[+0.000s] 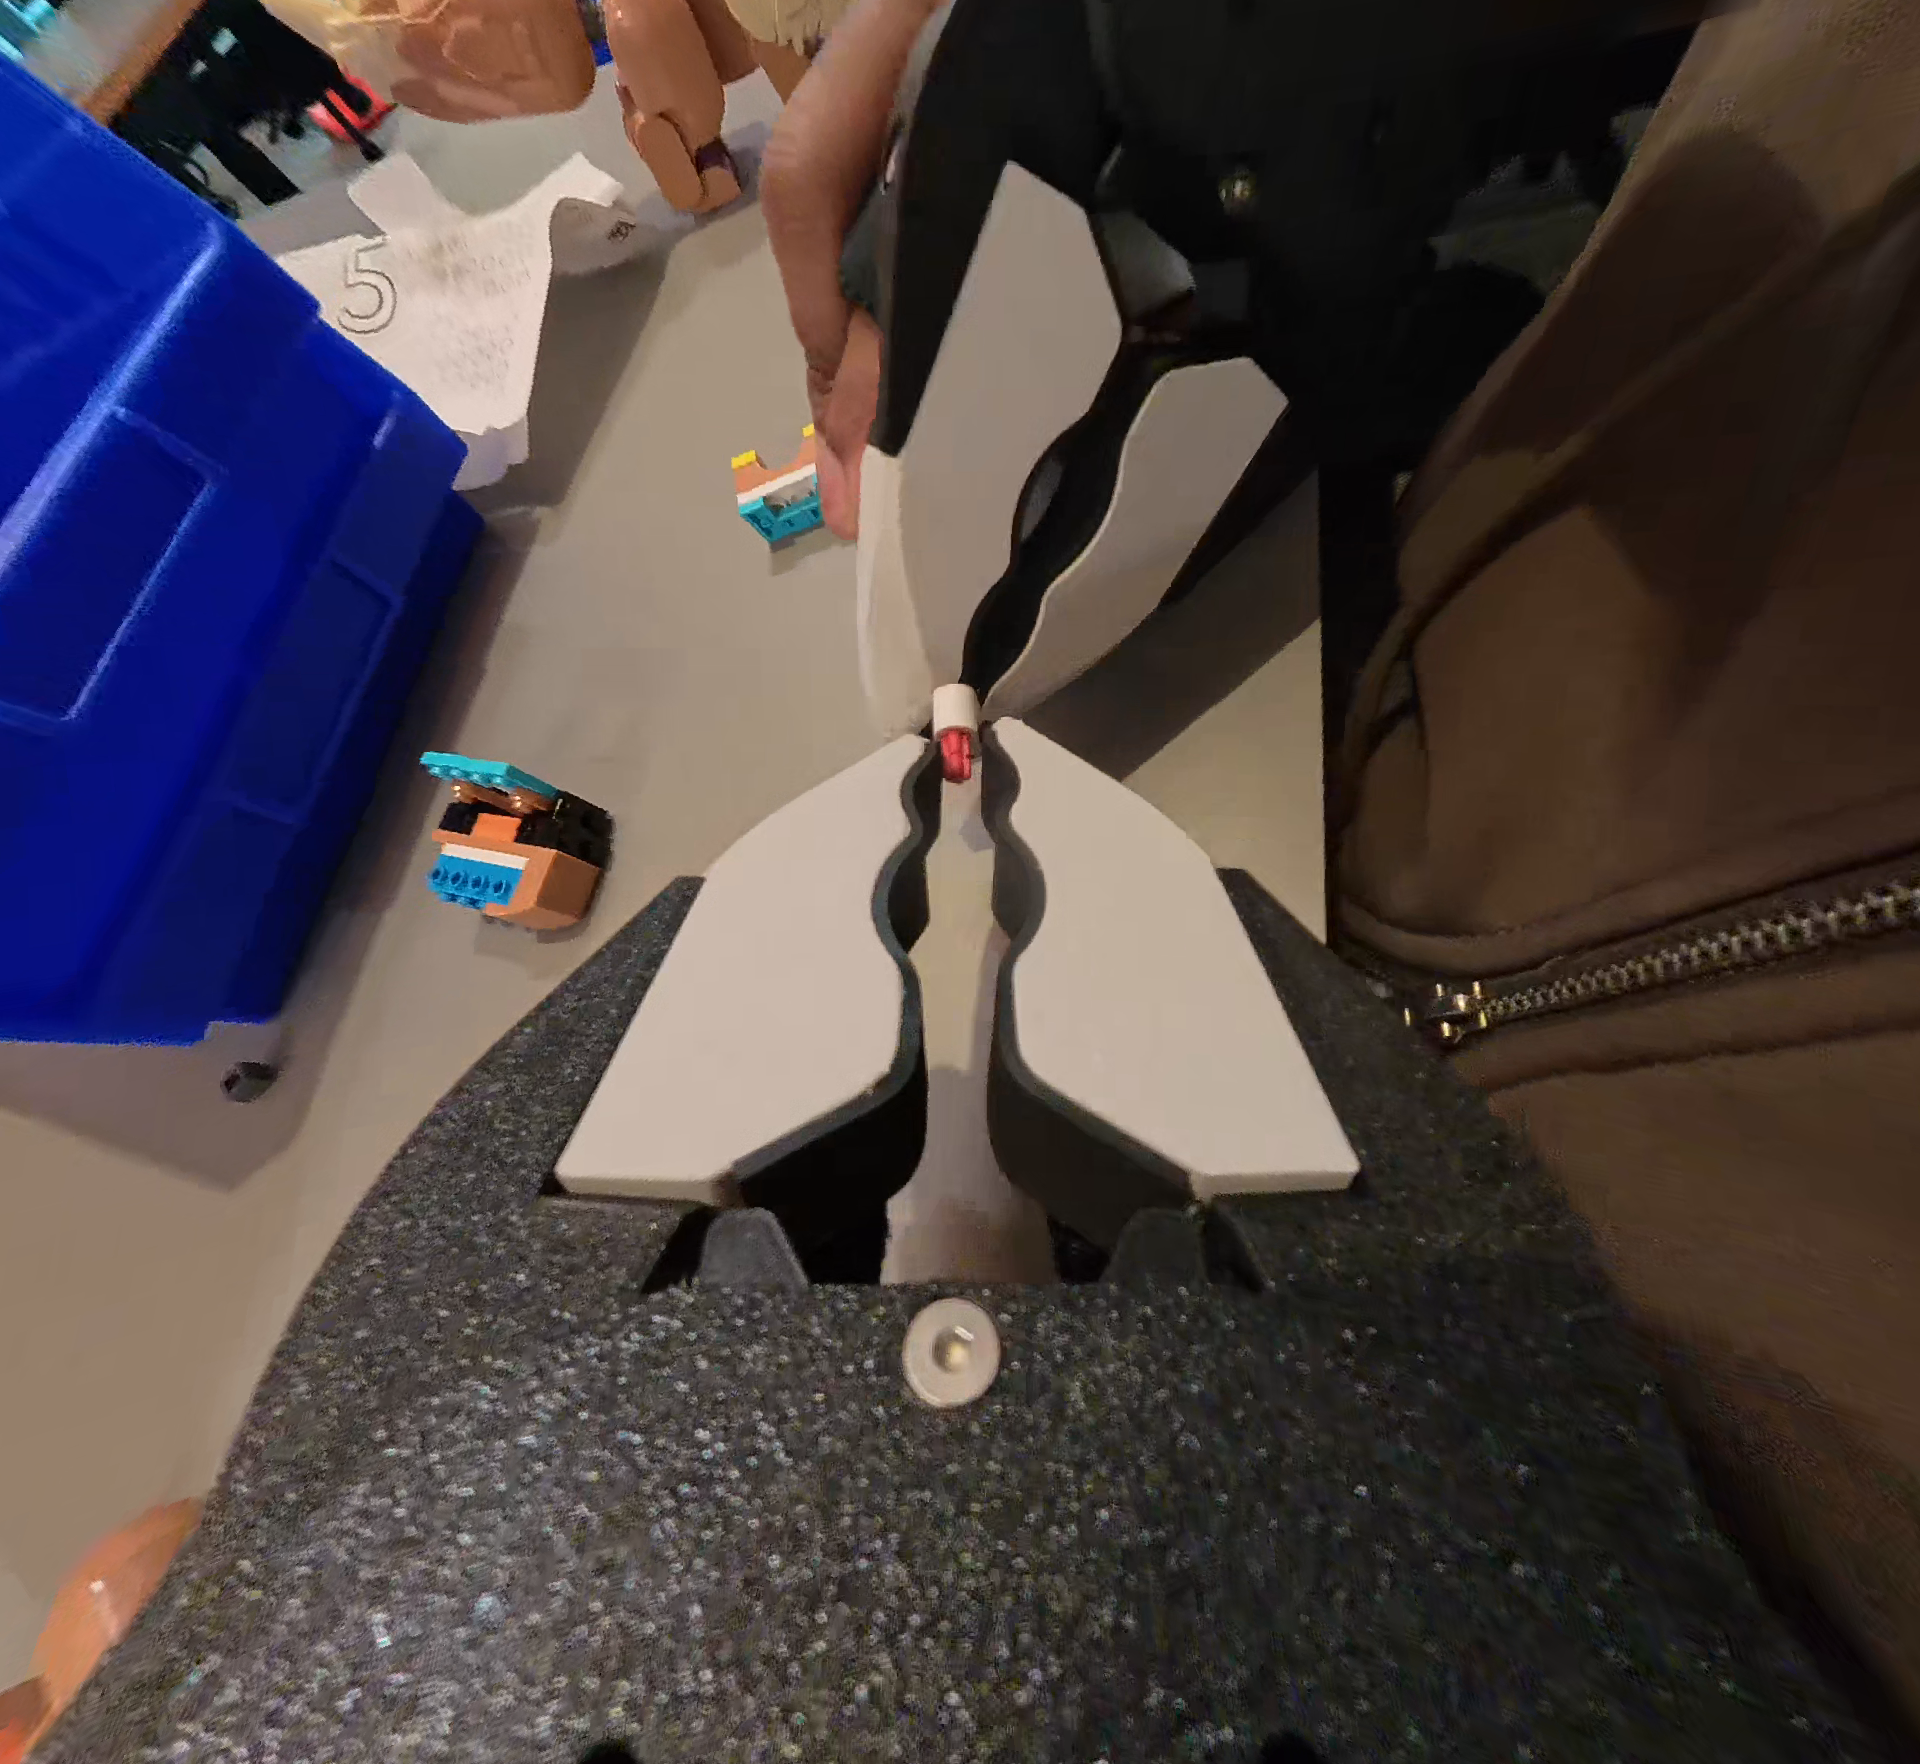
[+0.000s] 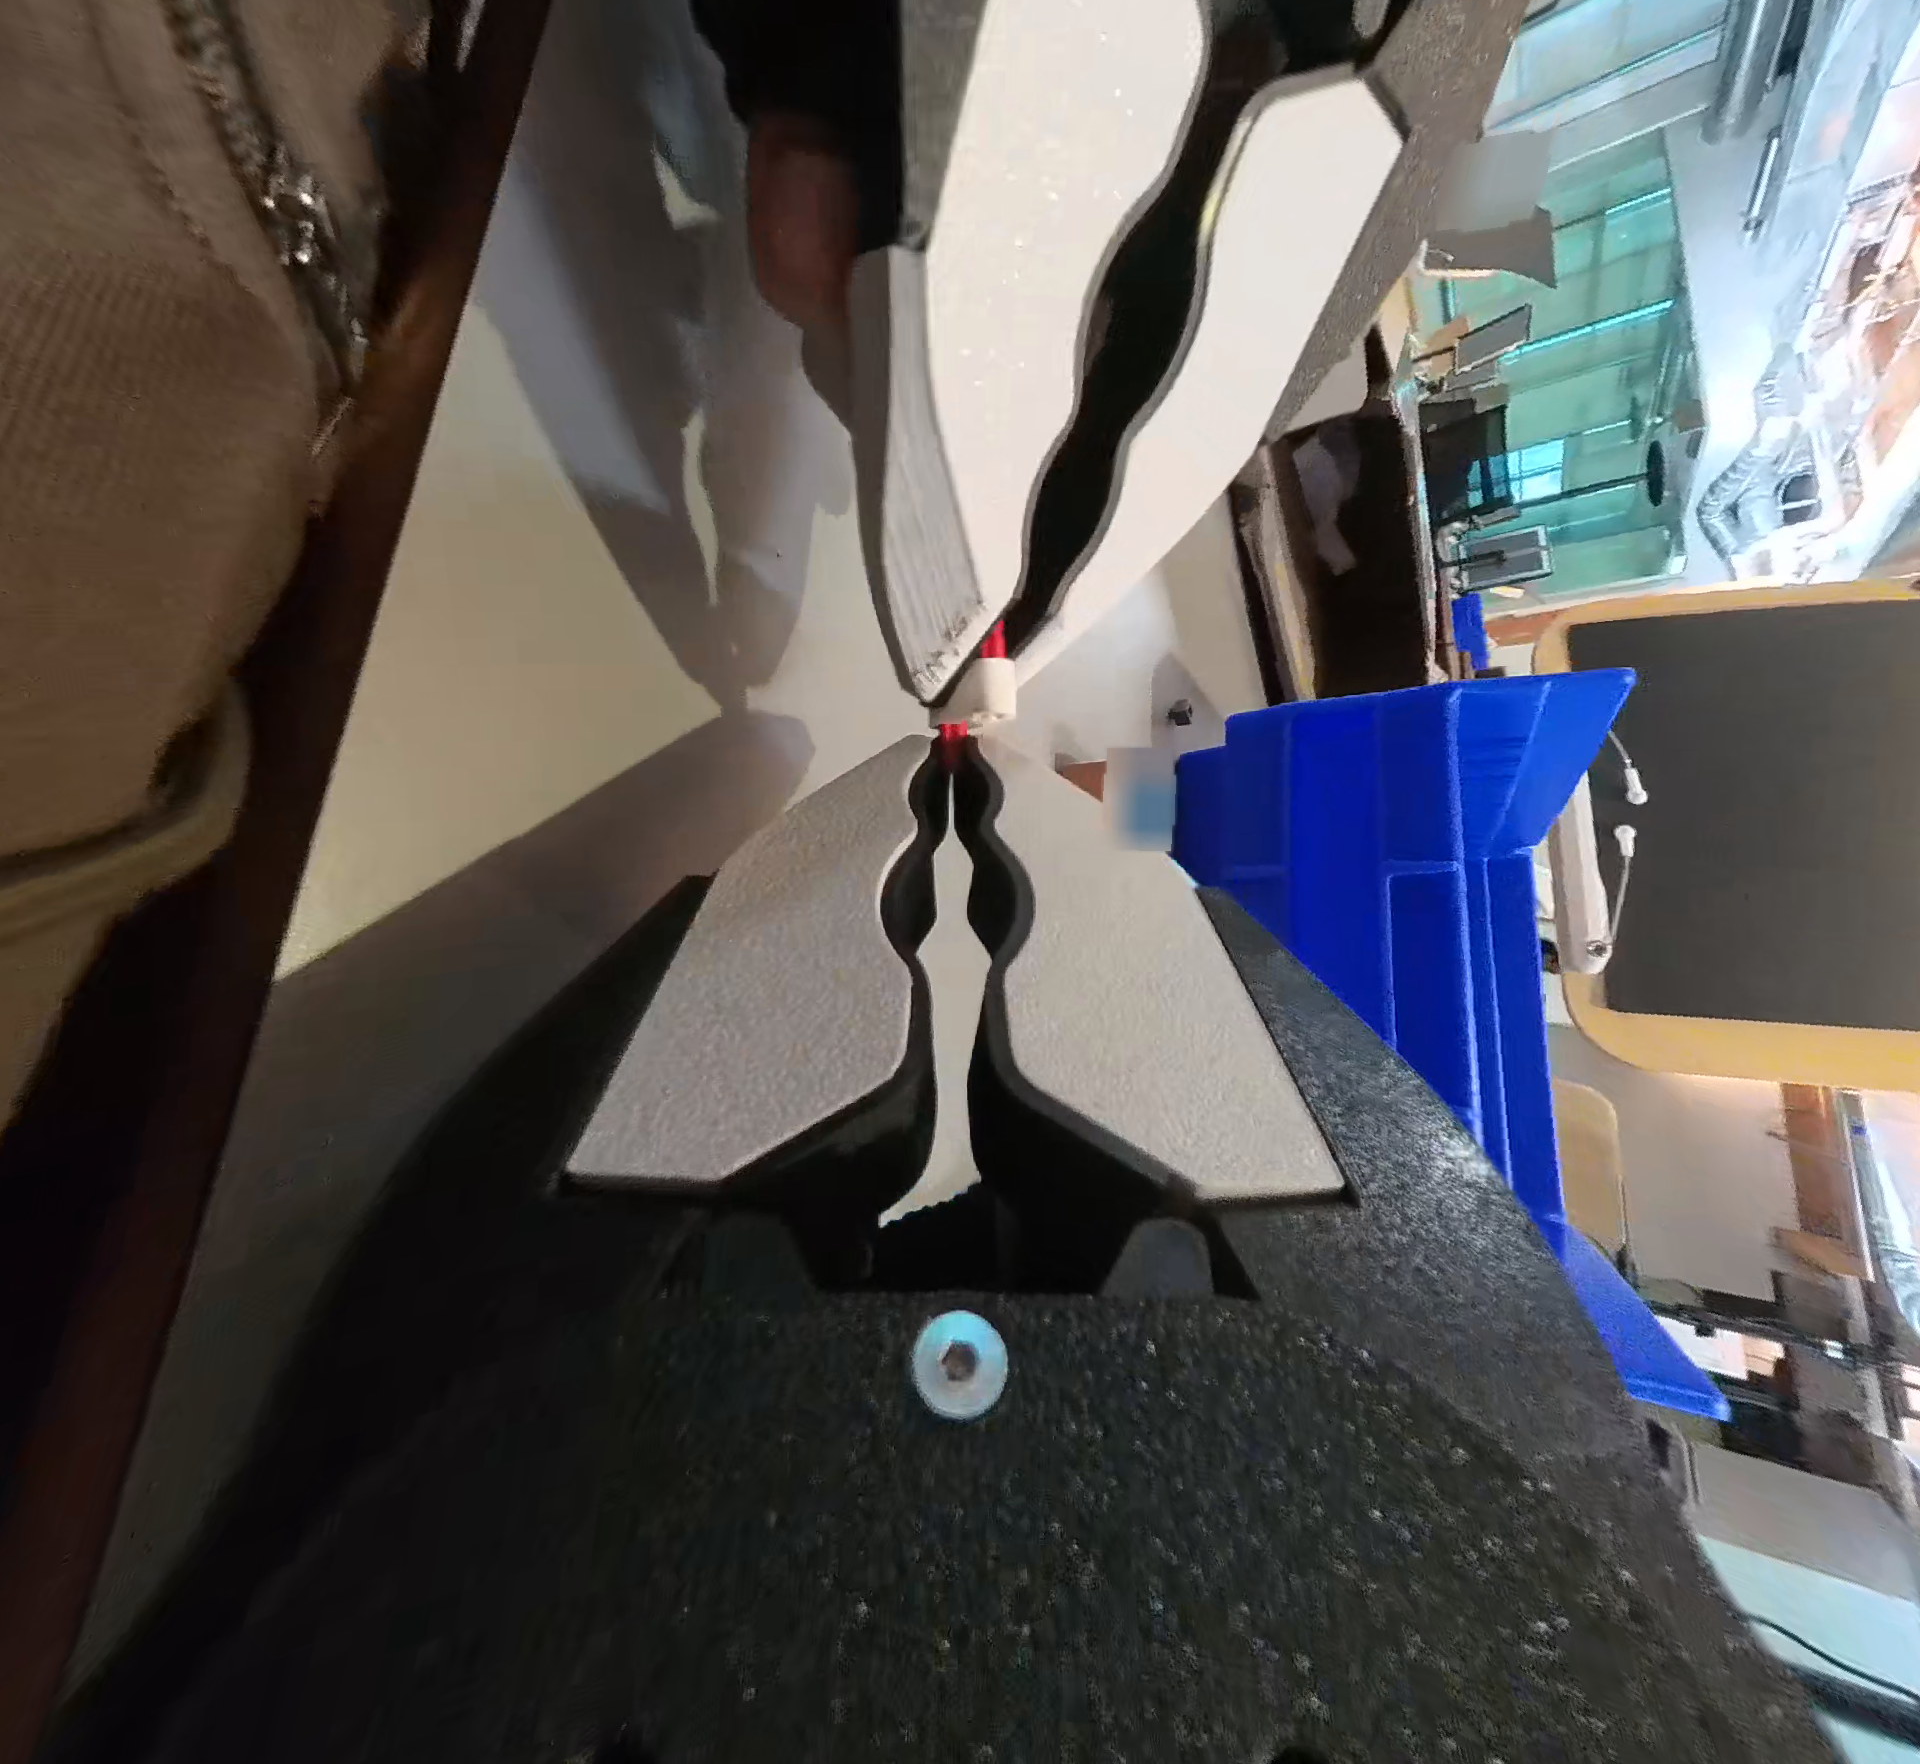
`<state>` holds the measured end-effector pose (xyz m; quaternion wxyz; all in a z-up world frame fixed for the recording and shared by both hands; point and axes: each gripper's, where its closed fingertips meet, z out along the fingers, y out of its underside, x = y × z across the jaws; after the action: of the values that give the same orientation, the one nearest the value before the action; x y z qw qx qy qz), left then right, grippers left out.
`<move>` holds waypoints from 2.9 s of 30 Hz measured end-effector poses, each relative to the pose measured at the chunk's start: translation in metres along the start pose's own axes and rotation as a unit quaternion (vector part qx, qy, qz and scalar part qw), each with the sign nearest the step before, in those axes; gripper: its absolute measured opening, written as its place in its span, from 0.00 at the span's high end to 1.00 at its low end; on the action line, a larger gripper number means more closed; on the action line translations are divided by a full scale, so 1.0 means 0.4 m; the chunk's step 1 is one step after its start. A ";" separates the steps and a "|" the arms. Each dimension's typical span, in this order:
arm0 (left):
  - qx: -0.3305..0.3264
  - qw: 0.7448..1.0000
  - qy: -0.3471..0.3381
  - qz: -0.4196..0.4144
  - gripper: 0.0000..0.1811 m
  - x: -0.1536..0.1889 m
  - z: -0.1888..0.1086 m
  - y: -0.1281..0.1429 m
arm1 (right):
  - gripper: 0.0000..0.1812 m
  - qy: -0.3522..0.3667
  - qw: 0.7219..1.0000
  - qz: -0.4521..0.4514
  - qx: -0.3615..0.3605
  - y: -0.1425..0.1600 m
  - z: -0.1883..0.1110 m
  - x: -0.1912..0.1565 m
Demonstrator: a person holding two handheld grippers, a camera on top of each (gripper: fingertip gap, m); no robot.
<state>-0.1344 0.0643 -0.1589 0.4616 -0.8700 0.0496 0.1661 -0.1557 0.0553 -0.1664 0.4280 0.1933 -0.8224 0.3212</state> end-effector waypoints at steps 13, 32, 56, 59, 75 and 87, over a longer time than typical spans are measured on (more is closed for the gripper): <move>0.050 0.963 0.052 -0.261 1.00 -0.076 -0.081 0.065 | 0.99 0.039 0.997 0.009 -0.063 0.115 -0.026 0.035; 0.113 0.978 0.058 -0.164 0.93 -0.038 -0.007 -0.037 | 0.99 0.041 0.999 0.020 -0.008 0.036 -0.008 0.030; 0.114 0.945 0.091 -0.294 0.98 -0.042 -0.005 -0.033 | 0.91 0.114 0.993 -0.037 -0.004 0.010 -0.006 0.053; 0.116 0.943 0.087 -0.299 0.98 -0.044 -0.006 -0.033 | 0.90 0.115 0.993 -0.035 -0.005 0.009 -0.005 0.054; 0.104 0.950 0.082 -0.284 0.98 -0.035 -0.005 -0.032 | 0.91 0.099 0.995 -0.029 -0.005 -0.006 0.008 0.047; 0.099 0.939 0.144 -0.295 0.98 -0.023 -0.030 -0.032 | 0.91 0.049 0.998 0.020 0.042 -0.023 0.001 0.031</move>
<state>-0.1372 0.0612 -0.1396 0.5614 -0.8103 -0.1274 -0.1100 -0.1574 0.0477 -0.1529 0.4532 0.1790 -0.7895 0.3733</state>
